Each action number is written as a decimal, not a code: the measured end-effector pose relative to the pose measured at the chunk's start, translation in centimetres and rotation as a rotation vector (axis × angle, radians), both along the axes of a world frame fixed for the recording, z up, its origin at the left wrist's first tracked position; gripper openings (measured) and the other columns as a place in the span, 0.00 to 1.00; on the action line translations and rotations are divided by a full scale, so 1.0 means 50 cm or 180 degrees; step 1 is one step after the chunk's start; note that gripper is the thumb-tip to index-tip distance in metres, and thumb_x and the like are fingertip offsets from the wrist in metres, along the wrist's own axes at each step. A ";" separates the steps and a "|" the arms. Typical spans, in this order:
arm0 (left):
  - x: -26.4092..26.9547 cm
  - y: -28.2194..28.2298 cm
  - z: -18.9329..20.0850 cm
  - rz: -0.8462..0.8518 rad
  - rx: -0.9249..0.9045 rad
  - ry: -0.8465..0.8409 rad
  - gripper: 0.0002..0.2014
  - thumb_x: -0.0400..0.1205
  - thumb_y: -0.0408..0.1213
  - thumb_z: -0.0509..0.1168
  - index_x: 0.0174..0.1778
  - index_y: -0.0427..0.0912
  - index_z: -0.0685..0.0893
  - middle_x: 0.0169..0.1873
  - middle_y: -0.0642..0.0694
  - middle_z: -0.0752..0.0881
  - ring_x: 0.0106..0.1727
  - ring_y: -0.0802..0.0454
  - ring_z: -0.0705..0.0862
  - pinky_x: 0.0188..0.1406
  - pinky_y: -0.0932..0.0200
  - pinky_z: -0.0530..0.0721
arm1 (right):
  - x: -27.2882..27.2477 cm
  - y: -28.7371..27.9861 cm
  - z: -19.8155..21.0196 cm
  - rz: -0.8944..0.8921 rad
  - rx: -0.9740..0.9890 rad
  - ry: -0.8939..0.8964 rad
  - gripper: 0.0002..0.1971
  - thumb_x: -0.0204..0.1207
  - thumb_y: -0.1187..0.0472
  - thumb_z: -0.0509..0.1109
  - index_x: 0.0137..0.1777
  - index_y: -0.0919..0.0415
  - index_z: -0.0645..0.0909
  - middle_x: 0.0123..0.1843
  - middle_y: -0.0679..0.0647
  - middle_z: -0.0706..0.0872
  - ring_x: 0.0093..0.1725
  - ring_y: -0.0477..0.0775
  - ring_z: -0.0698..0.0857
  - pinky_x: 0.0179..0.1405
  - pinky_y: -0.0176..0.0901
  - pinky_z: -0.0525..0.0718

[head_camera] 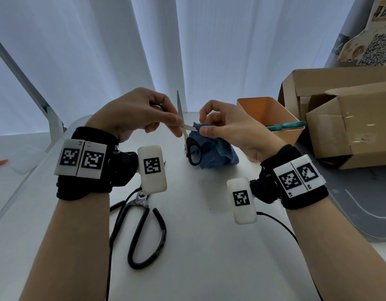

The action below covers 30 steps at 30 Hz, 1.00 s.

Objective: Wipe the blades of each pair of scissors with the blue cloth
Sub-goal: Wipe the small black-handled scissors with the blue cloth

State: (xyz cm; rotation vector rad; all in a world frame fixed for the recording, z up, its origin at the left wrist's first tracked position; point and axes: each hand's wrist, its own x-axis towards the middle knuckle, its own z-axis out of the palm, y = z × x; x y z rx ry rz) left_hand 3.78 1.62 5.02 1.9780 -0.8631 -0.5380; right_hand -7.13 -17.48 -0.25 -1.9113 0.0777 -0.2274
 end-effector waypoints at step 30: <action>0.016 0.006 0.001 0.0864 -0.0752 0.0270 0.01 0.85 0.34 0.68 0.49 0.42 0.83 0.35 0.45 0.91 0.40 0.48 0.91 0.37 0.59 0.89 | 0.012 -0.011 -0.010 -0.0775 0.0456 -0.0385 0.09 0.81 0.68 0.71 0.58 0.57 0.87 0.43 0.54 0.90 0.46 0.46 0.88 0.50 0.36 0.87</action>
